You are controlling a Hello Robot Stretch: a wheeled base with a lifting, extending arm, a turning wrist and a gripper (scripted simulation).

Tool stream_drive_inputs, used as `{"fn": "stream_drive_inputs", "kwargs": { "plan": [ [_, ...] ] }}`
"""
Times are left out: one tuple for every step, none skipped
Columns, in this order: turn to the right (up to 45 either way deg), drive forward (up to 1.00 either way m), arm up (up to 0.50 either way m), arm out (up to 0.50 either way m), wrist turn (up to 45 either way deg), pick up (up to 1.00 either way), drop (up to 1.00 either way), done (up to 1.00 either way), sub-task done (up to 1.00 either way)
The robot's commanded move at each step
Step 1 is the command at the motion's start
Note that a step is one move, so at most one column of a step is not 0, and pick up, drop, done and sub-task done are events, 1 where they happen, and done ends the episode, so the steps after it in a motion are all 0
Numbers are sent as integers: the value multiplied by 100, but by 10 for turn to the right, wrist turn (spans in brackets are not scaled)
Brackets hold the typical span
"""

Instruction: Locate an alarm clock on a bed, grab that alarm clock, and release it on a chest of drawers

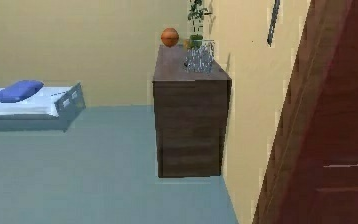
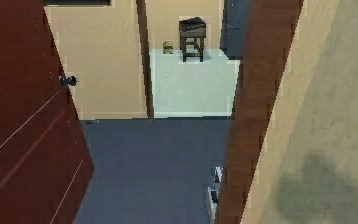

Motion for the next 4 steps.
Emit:
{"fn": "stream_drive_inputs", "kwargs": {
  "plan": [
    [-240,0,0,0,0,0,0,0,0],
    [0,100,0,0,0,0,0,0,0],
    [-30,0,0,0,0,0,0,0,0],
    [0,85,0,0,0,0,0,0,0]
  ]
}}
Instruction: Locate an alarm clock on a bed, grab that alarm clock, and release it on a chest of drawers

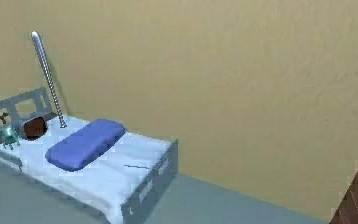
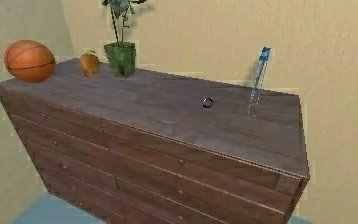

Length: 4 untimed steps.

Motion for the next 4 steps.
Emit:
{"fn": "stream_drive_inputs", "kwargs": {
  "plan": [
    [-450,0,0,0,0,0,0,0,0],
    [-90,0,0,0,0,0,0,0,0],
    [0,100,0,0,0,0,0,0,0],
    [-240,0,0,0,0,0,0,0,0]
  ]
}}
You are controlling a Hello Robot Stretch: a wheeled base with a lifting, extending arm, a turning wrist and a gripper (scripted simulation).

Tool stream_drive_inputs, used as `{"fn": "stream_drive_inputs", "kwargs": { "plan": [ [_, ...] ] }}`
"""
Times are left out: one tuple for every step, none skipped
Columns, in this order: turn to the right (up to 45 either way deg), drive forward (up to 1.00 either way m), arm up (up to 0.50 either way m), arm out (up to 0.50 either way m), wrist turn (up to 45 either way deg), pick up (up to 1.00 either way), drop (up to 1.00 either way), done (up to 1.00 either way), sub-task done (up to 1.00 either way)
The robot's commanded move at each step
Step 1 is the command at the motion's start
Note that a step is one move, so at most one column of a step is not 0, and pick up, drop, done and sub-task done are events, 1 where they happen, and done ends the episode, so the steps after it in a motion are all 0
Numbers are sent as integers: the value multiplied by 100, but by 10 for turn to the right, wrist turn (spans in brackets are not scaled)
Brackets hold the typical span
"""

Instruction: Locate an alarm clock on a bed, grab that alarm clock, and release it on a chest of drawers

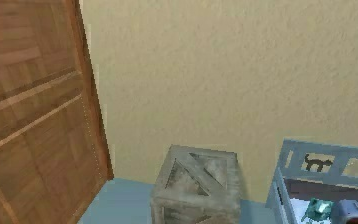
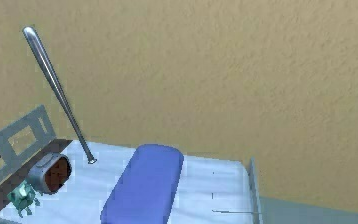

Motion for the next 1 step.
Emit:
{"fn": "stream_drive_inputs", "kwargs": {
  "plan": [
    [-30,0,0,0,0,0,0,0,0]
  ]
}}
